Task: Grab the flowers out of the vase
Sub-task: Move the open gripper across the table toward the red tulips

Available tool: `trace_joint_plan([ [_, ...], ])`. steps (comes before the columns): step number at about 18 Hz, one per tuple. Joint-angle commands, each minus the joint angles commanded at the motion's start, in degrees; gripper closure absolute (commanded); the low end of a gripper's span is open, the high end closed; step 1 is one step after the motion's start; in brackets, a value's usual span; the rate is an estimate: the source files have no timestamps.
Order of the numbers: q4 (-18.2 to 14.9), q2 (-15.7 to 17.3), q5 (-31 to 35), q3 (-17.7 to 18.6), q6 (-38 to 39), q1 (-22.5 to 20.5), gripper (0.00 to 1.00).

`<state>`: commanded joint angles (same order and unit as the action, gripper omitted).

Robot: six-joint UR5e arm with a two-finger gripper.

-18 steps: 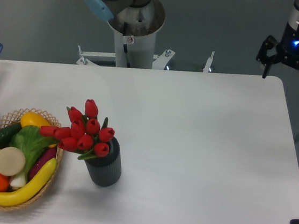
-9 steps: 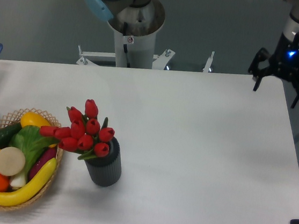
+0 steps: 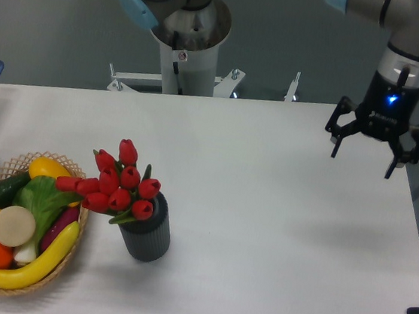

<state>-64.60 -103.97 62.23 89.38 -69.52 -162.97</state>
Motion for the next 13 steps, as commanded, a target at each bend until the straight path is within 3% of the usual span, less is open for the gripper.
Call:
trace_joint_plan([
  [5, 2.54, 1.22, 0.09, 3.07, -0.18, 4.22, 0.0],
  [9, 2.99, 3.86, 0.09, 7.29, -0.79, 5.11, 0.0],
  [13, 3.16, 5.62, -3.06, 9.75, -6.66, 6.43, 0.0],
])
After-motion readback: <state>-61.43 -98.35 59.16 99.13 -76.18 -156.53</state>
